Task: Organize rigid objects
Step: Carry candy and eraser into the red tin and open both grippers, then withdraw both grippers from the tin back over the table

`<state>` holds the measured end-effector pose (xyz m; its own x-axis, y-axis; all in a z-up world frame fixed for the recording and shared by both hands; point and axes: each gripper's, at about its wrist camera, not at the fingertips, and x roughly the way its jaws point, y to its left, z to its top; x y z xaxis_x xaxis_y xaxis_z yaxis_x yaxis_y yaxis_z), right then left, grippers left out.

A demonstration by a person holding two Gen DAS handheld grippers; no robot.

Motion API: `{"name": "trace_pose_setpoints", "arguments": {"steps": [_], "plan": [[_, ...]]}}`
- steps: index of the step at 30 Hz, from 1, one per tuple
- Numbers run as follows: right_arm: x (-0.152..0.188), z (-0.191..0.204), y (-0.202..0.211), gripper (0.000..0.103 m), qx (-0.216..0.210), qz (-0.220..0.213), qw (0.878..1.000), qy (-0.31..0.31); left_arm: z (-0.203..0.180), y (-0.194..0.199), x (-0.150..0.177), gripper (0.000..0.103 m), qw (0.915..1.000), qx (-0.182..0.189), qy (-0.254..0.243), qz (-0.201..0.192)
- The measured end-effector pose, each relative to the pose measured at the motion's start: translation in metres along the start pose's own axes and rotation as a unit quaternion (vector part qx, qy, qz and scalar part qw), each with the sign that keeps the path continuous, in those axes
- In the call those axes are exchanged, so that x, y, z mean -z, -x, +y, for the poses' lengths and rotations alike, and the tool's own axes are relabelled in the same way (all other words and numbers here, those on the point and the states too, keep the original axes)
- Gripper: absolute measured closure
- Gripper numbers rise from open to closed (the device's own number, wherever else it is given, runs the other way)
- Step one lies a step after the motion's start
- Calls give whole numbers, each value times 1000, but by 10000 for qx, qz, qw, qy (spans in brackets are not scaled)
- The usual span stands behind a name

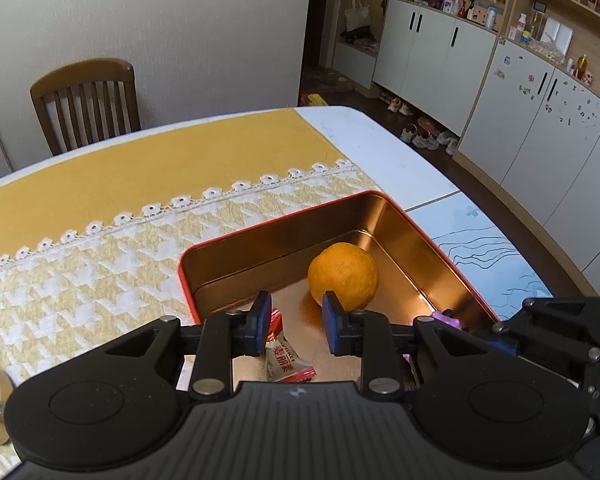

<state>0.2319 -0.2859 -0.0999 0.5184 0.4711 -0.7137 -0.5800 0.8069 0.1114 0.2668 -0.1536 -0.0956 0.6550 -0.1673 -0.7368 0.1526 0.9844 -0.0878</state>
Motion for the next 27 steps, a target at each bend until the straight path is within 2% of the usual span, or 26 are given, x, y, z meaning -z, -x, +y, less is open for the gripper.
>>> {"name": "trace_pose_setpoints", "arguments": {"steps": [9, 17, 21, 22, 24, 27], "plan": [[0, 4, 21, 39, -17, -191, 9998, -100, 5, 33, 10, 76, 9998, 22, -16, -202], [-1, 15, 40, 27, -41, -351, 9993, -143, 20, 69, 23, 76, 9990, 160, 58, -416], [-2, 24, 48, 23, -45, -463, 9988, -148, 29, 86, 31, 68, 9984, 201, 81, -529], [-2, 27, 50, 21, -43, -492, 9987, -150, 31, 91, 33, 60, 9982, 207, 83, -559], [-3, 33, 53, 19, -63, -532, 9984, -161, 37, 99, 39, 50, 9977, 213, 104, -631], [-3, 44, 57, 15, -80, -589, 9980, -195, 47, 111, 47, 49, 9973, 220, 183, -682]]}}
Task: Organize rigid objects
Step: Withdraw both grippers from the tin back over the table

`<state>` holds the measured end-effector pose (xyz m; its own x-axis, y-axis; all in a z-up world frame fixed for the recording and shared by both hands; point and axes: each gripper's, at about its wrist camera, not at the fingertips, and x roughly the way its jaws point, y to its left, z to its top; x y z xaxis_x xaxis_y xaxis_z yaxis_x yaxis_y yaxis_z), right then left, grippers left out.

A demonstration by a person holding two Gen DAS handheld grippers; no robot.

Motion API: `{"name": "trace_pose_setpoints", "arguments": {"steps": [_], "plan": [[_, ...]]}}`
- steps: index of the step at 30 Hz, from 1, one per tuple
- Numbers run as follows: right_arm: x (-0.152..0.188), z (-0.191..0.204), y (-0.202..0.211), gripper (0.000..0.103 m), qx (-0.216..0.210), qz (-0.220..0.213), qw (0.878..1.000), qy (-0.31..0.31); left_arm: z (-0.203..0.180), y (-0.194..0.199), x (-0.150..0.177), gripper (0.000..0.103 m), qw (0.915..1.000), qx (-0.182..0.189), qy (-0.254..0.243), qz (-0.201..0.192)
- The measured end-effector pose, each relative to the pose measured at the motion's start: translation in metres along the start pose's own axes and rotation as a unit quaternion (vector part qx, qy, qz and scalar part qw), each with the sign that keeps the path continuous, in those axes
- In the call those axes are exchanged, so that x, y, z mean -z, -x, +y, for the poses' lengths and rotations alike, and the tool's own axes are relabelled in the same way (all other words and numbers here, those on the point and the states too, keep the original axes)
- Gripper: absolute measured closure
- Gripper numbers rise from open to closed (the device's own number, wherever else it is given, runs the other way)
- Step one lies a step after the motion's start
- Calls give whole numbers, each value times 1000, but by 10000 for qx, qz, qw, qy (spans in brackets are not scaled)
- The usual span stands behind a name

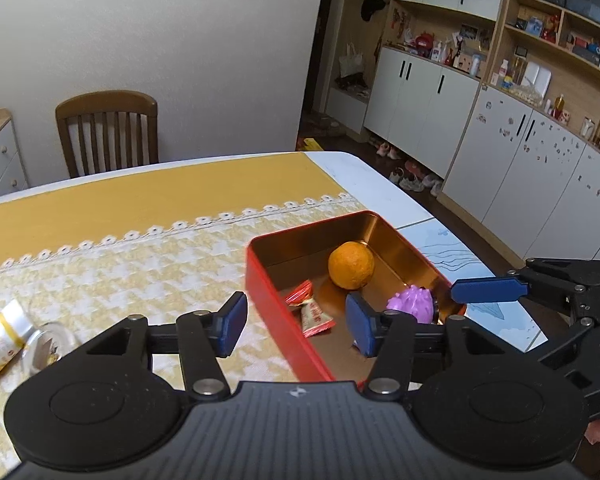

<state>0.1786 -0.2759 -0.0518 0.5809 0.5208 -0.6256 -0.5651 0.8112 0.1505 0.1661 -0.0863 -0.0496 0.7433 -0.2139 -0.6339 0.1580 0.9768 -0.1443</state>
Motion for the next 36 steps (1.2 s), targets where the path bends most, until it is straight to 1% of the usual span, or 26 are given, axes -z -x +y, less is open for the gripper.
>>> {"name": "trace_pose_setpoints", "arguments": {"steps": [3, 7, 9, 12, 14, 16, 17, 21, 26, 33, 36], "plan": [[0, 12, 2, 13, -25, -54, 10000, 8, 12, 12, 6, 48, 10000, -26, 72, -44], [2, 31, 5, 8, -78, -128, 9999, 30, 27, 33, 14, 37, 9997, -138, 50, -172], [2, 41, 5, 7, -98, -145, 9998, 46, 35, 43, 18, 37, 9994, -232, 74, -244], [3, 57, 4, 5, -139, -169, 9997, 96, 48, 56, 23, 37, 9992, -257, 128, -283], [3, 67, 4, 4, -169, -201, 9996, 124, 58, 64, 27, 31, 9989, -324, 119, -314], [4, 77, 2, 2, -203, -219, 9994, 156, 66, 73, 32, 22, 9984, -407, 118, -368], [4, 82, 2, 1, -206, -218, 9994, 180, 70, 76, 34, 21, 9982, -432, 128, -388], [10, 102, -3, 1, -218, -149, 9993, 272, 89, 87, 45, 20, 9979, -463, 243, -370], [17, 120, -13, 1, -195, -14, 9992, 348, 115, 94, 63, 20, 9968, -612, 425, -277], [27, 139, -32, 1, -163, 252, 9983, 494, 152, 98, 83, 20, 9931, -904, 739, -142], [30, 145, -41, 1, -143, 371, 9975, 577, 170, 98, 87, 20, 9905, -1116, 792, -160]]}}
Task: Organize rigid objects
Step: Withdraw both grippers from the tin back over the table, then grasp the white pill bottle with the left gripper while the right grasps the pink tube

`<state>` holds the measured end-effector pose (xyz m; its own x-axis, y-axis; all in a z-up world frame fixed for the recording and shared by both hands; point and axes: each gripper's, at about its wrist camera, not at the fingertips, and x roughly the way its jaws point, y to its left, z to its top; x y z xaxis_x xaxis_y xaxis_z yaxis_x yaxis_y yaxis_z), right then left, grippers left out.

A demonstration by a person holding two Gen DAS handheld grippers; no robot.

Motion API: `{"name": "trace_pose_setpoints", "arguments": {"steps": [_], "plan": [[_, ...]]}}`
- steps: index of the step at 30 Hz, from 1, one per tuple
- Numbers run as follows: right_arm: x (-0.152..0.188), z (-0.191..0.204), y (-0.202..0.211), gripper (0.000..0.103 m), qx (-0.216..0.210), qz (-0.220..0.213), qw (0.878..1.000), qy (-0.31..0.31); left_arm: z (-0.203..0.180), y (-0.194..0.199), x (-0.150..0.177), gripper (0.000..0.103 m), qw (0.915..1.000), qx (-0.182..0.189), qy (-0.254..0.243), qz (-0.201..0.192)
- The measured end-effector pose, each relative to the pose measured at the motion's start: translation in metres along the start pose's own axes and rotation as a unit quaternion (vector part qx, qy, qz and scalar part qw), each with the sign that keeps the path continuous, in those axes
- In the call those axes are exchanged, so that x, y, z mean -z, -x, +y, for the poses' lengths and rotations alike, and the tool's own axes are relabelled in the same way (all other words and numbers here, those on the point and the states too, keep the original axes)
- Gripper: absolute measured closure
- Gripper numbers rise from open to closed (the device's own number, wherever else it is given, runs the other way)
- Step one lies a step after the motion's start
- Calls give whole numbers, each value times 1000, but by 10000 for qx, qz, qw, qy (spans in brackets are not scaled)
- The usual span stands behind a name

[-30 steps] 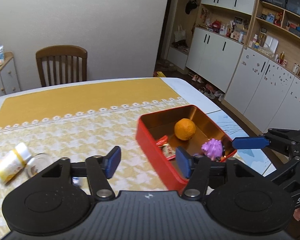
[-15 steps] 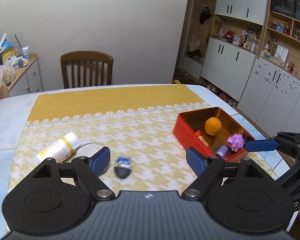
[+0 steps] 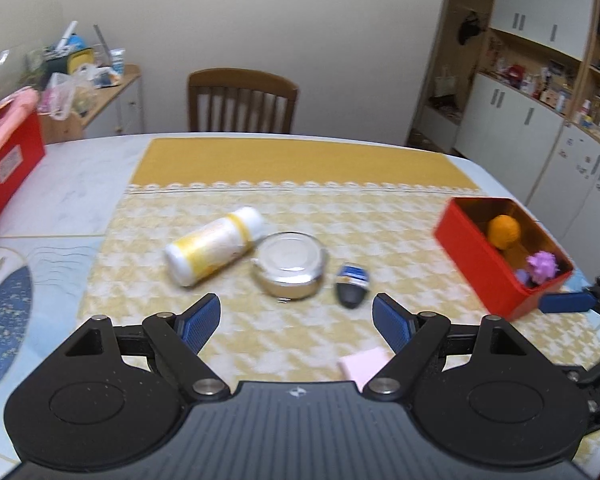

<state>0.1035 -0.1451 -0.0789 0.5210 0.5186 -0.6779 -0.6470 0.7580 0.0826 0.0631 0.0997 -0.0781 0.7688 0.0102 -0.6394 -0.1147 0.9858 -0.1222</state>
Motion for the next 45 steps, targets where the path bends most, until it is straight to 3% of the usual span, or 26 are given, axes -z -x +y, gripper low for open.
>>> {"name": "trace_pose_setpoints", "arguments": {"steps": [5, 11, 17, 26, 31, 39, 41, 45], "plan": [[-1, 7, -18, 2, -50, 194, 9998, 64, 26, -14, -9, 20, 9997, -202, -61, -152], [-1, 10, -44, 5, 19, 445, 9990, 77, 47, -52, -22, 20, 9993, -262, -269, -40], [0, 7, -68, 23, 110, 721, 9973, 34, 57, -97, -28, 20, 9965, -508, -628, 194], [-2, 10, -86, 44, 47, 972, 9951, 198, 62, -144, -39, 20, 9925, -420, -1077, 392], [-3, 14, -95, 57, 9, 1084, 9937, 294, 64, -160, -40, 20, 9921, -380, -1081, 507], [-5, 19, -100, 68, 85, 1075, 9932, 447, 66, -169, -39, 20, 9938, -278, -960, 482], [-4, 21, -98, 70, 129, 1088, 9927, 494, 66, -170, -40, 22, 9938, -253, -973, 470], [1, 21, -94, 74, 135, 1075, 9928, 508, 59, -169, -40, 42, 9914, -274, -1194, 458]]}}
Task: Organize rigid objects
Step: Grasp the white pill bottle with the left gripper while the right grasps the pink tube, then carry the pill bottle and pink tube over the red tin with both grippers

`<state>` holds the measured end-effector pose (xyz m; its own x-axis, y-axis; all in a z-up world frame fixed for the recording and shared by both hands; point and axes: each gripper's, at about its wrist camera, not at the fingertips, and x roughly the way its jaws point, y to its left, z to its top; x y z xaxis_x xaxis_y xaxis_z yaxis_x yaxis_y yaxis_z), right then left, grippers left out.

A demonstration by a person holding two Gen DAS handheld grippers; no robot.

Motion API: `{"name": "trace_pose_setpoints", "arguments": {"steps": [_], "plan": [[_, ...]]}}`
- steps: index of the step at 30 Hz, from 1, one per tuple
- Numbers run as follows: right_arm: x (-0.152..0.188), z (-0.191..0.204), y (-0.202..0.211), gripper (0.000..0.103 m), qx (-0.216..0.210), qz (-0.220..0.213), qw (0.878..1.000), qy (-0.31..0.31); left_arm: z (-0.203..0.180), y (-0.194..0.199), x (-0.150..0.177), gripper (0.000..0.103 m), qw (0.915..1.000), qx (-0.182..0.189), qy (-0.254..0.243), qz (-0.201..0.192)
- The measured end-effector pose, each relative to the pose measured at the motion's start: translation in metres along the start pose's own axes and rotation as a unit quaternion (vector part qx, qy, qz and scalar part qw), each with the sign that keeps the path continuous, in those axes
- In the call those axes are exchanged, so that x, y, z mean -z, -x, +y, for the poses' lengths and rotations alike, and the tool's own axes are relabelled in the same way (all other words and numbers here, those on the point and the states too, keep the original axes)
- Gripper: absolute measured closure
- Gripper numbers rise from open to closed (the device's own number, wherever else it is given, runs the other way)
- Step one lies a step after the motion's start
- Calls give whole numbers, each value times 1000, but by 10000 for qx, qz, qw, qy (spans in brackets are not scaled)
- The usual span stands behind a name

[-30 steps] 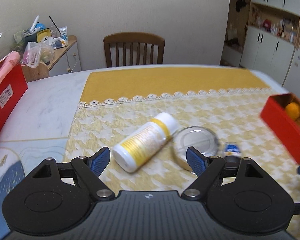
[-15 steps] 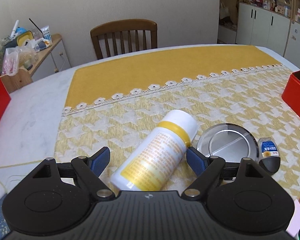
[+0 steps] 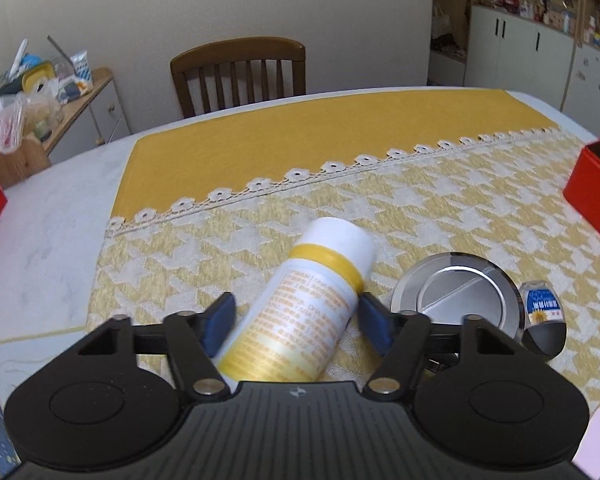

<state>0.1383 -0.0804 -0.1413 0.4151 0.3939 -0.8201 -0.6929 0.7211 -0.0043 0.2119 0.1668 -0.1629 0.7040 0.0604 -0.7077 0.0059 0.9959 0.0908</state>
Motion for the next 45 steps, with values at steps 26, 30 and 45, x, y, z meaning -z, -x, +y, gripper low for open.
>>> {"name": "trace_pose_setpoints", "arguments": {"steps": [26, 30, 45], "plan": [[14, -34, 50, 88, -56, -511, 9943, -936, 3, 68, 8, 59, 9980, -302, 534, 182], [15, -44, 65, 88, -144, -657, 9920, -1065, 0, 89, 9, 59, 9969, -233, 731, 179], [18, -81, 121, 88, -114, -1120, 9845, -1341, -52, 146, 0, 59, 9945, 318, 992, 123]]}}
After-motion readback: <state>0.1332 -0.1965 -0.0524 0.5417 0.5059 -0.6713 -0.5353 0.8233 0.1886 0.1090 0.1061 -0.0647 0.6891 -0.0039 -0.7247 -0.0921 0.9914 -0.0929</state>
